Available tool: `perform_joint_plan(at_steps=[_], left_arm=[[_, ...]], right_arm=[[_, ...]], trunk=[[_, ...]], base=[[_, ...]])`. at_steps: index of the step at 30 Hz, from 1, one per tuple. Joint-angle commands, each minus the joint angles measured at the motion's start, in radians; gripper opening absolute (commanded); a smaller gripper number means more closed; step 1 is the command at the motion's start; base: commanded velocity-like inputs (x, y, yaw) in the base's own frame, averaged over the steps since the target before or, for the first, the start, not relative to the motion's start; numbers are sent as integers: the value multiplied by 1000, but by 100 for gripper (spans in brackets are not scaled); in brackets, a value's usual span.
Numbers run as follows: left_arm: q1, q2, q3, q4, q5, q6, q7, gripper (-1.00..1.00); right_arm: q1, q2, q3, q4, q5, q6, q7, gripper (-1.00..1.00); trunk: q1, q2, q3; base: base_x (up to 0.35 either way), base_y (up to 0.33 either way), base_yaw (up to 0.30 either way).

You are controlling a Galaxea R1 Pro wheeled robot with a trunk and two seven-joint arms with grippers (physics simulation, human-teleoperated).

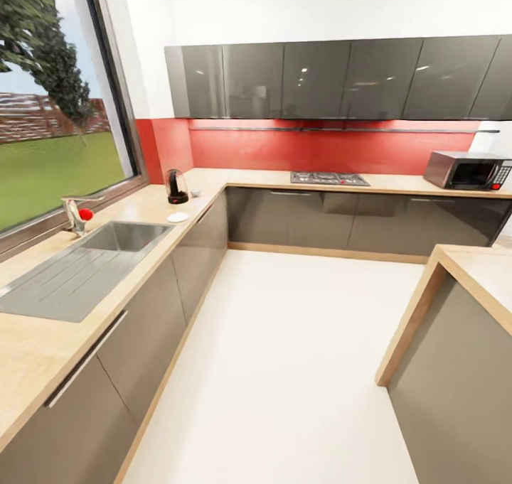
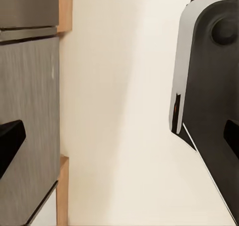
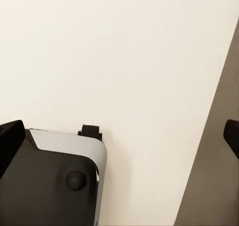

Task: Set up a coffee station on the kitchen countertop: keep the coffee maker on the countertop, move the bottle of coffee from the kitchen shelf to the counter next to the coffee maker, place a paper coffee filter on top of the coffee maker, put the saucer next to the coffee maker with the coffee cup on the saucer, and place the electric kettle next to the coffee maker.

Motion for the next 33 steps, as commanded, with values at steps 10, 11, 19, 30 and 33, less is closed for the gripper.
perform_joint_plan(at_steps=[10,11,19,30,33], left_arm=[[-2,0,6,3,-6,-6,4,100],[-2,0,6,3,-6,-6,4,100],[-2,0,6,3,-3,-6,4,100],[-1,0,6,3,-2,-12,3,100],[0,0,6,3,-2,-12,3,100]], right_arm=[[-1,0,-8,1,8,-3,0,100],[-1,0,-8,1,8,-3,0,100],[-1,0,-8,1,8,-3,0,100],[-1,0,-8,1,10,-4,0,100],[-1,0,-8,1,10,-4,0,100]], trunk=[[1,-2,-2],[1,-2,-2],[1,-2,-2],[1,-2,-2],[1,-2,-2]], base=[[337,-74,0],[337,-129,0],[337,-134,0],[337,-135,0],[337,-100,0]])
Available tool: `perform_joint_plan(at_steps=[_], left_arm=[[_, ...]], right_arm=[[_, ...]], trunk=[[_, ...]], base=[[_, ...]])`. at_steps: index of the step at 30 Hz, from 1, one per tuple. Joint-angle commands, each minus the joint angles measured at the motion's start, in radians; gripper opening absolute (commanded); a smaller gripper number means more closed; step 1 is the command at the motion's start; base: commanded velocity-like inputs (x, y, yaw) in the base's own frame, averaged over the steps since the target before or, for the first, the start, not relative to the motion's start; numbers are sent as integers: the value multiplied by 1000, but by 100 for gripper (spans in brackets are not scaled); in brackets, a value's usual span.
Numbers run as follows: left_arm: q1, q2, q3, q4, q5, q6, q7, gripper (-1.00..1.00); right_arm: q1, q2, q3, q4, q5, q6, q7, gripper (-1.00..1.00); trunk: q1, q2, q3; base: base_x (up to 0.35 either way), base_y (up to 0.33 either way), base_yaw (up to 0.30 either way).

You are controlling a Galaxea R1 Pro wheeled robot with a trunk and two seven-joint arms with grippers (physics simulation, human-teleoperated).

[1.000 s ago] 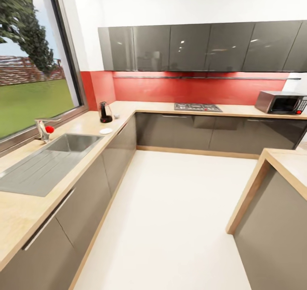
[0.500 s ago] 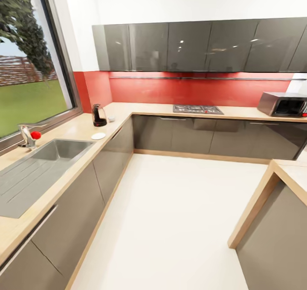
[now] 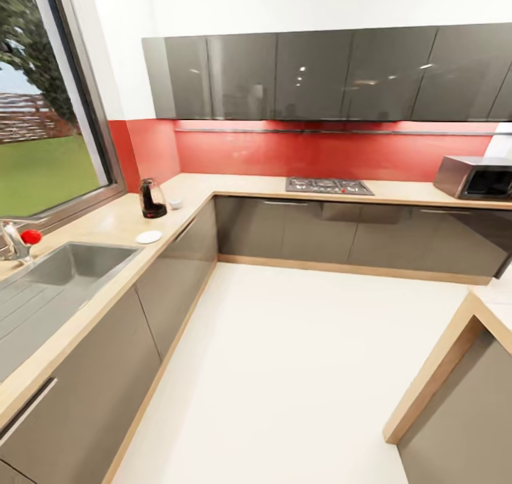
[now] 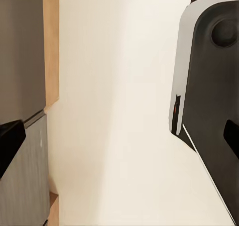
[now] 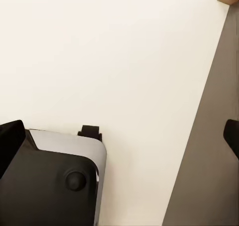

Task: Set up a coffee station on the kitchen countertop: keep the coffee maker on the countertop, move the bottle of coffee from the kitchen shelf to the counter next to the coffee maker, place a paper coffee filter on top of the coffee maker, put the saucer next to the coffee maker with the coffee cup on the saucer, and place the electric kettle next to the coffee maker.

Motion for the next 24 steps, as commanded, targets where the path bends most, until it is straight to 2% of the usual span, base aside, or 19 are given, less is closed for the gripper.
perform_joint_plan(at_steps=[1,10,24], left_arm=[[-1,0,5,3,-5,-6,3,100],[-2,0,4,3,-5,-5,3,100],[-2,-3,4,-3,-5,-5,3,100]], right_arm=[[-1,0,-8,1,8,-3,0,100],[-1,0,-8,1,8,-3,0,100],[-1,0,-8,1,8,-3,-2,100]], trunk=[[1,-2,-2],[1,-2,-2],[1,-2,-2]], base=[[337,-52,0],[337,-7,36],[337,0,239]])
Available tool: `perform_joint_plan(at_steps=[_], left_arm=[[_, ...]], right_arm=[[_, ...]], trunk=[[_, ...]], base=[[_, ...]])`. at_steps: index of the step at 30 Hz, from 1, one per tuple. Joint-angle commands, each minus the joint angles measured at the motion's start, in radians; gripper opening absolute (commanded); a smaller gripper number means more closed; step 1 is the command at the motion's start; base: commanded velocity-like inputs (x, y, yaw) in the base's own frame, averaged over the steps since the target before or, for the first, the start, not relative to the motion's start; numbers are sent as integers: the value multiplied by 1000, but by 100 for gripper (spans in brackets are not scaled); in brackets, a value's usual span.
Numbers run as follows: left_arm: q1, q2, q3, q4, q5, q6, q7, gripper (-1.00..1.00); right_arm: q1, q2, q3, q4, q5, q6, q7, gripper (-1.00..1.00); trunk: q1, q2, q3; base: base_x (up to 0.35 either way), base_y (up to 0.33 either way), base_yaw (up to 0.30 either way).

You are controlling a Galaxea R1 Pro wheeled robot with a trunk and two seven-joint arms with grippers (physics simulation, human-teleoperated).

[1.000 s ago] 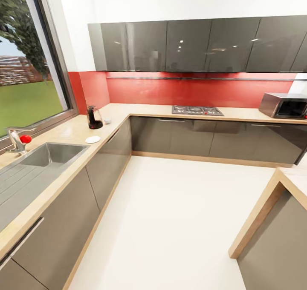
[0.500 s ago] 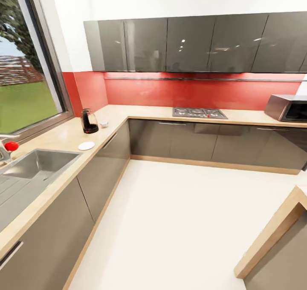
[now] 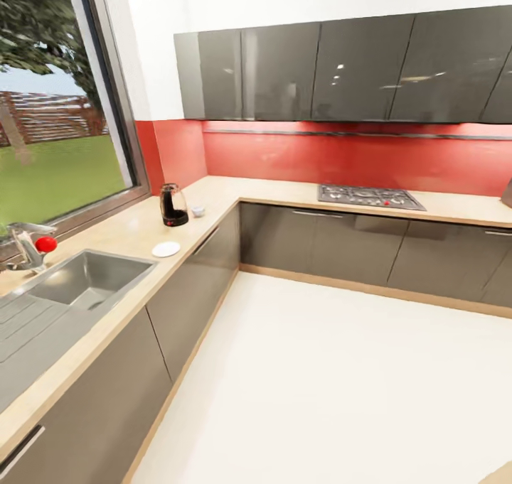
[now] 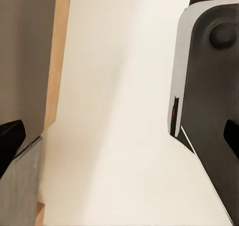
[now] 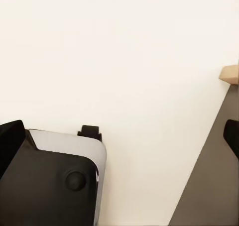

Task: Set up a coffee station on the kitchen countertop: keep the coffee maker on the countertop, move the bottle of coffee from the kitchen shelf to the counter next to the coffee maker, place a paper coffee filter on top of the coffee maker, put the saucer next to the coffee maker with the coffee cup on the saucer, and place the electric kettle next to the coffee maker.

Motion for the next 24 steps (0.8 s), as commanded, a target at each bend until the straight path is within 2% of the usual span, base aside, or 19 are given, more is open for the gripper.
perform_joint_plan(at_steps=[1,16,24], left_arm=[[-1,0,5,3,-5,-6,3,100],[-1,0,5,2,-5,-9,3,100],[0,0,5,2,-5,-10,3,100]], right_arm=[[-1,-1,-8,1,8,-3,-1,100],[-1,-6,-4,1,14,-3,-1,100],[-1,-4,-5,1,11,-3,-1,100]], trunk=[[1,-2,-2],[1,-2,-2],[1,-2,-2]], base=[[337,0,84],[337,-4,9],[329,-127,0]])
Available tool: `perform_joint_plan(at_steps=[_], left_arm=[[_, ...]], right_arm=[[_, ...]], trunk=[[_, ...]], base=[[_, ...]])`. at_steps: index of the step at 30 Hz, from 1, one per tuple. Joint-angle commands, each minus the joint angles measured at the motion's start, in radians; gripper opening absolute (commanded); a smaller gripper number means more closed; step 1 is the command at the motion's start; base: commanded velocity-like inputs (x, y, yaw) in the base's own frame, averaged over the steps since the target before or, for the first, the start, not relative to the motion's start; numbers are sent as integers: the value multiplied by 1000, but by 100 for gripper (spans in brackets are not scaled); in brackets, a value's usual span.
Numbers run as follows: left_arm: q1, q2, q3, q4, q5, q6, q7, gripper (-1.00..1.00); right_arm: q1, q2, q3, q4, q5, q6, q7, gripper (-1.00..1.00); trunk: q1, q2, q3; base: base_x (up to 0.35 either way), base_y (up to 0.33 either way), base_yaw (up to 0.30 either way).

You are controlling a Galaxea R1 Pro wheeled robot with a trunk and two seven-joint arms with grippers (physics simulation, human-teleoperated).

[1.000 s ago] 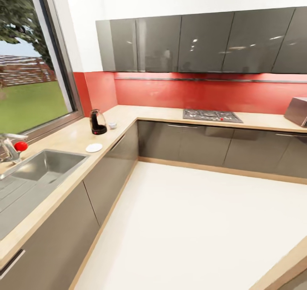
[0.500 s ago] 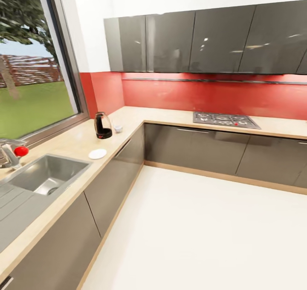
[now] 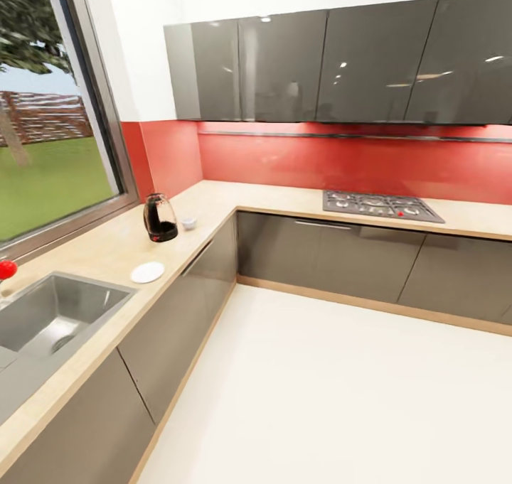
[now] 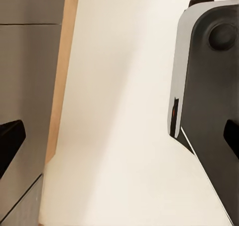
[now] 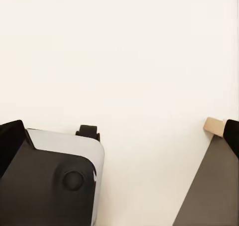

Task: Set up a coffee station on the kitchen countertop: keep the coffee maker on the countertop, move the bottle of coffee from the kitchen shelf to the counter next to the coffee maker, place a paper coffee filter on top of the coffee maker, put the saucer next to the coffee maker with the coffee cup on the saucer, and place the electric kettle next to the coffee maker.

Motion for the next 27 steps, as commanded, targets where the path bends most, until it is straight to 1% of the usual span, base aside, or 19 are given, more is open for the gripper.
perform_joint_plan(at_steps=[1,11,16,27], left_arm=[[-1,0,5,2,-5,-6,3,100],[-1,-5,6,3,-5,-10,3,100],[-1,-6,7,3,-5,-10,3,100],[-1,-6,7,3,-5,-12,3,100]], right_arm=[[-1,0,-9,1,8,-3,-1,100],[-1,0,-10,1,7,-3,-1,100],[-1,0,-11,1,7,-3,-1,100],[-1,1,-12,1,7,-3,-1,100]], trunk=[[1,-2,-2],[1,-2,-2],[1,-2,-2],[1,-2,-2]], base=[[310,-182,0],[302,-195,6],[293,-202,226],[292,-202,274]])
